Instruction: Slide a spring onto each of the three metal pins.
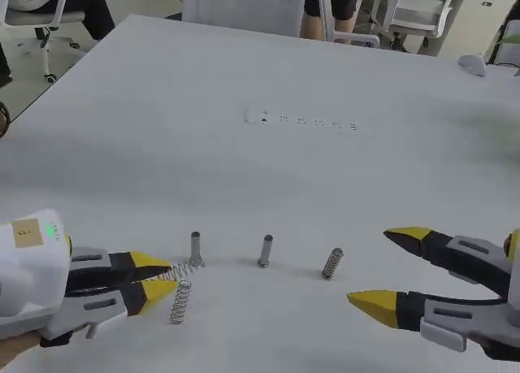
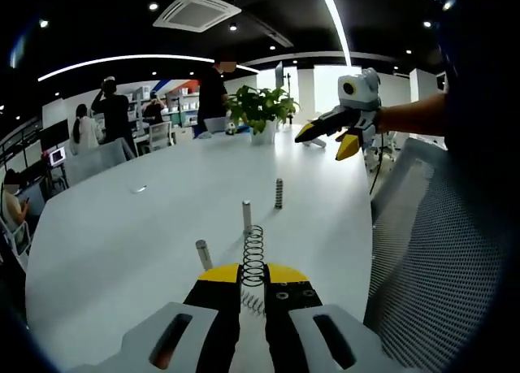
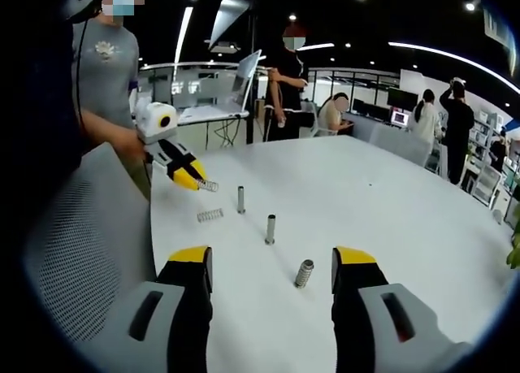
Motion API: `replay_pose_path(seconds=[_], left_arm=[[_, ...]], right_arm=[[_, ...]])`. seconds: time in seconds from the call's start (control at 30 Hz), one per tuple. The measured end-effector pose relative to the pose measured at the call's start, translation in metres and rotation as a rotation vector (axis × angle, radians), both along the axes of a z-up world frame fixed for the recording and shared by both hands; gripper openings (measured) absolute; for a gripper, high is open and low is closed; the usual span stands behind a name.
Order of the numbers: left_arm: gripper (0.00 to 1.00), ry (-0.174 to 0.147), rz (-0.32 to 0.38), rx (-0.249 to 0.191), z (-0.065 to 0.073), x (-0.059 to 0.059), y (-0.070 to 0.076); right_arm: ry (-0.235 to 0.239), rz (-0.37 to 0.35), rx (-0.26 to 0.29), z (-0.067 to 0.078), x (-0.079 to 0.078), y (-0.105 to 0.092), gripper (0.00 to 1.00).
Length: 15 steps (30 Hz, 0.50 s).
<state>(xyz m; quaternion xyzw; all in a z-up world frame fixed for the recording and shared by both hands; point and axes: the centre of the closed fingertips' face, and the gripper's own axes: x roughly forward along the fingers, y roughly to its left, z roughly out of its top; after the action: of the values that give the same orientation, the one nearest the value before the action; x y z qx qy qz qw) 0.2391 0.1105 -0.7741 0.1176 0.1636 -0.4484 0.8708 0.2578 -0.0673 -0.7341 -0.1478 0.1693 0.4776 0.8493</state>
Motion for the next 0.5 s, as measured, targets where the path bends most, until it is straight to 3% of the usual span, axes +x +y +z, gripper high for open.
replay_pose_path(seconds=[0.2, 0.5], left_arm=[[0.03, -0.013, -0.070, 0.001, 0.009, -0.007, -0.017], [0.03, -0.026, -0.148, -0.004, 0.018, -0.014, -0.037]], right_arm=[[-0.011, 0.091, -0.009, 0.009, -0.005, 0.022, 0.54], [0.010, 0.236, -0.044, 0.005, -0.020, 0.055, 0.45]])
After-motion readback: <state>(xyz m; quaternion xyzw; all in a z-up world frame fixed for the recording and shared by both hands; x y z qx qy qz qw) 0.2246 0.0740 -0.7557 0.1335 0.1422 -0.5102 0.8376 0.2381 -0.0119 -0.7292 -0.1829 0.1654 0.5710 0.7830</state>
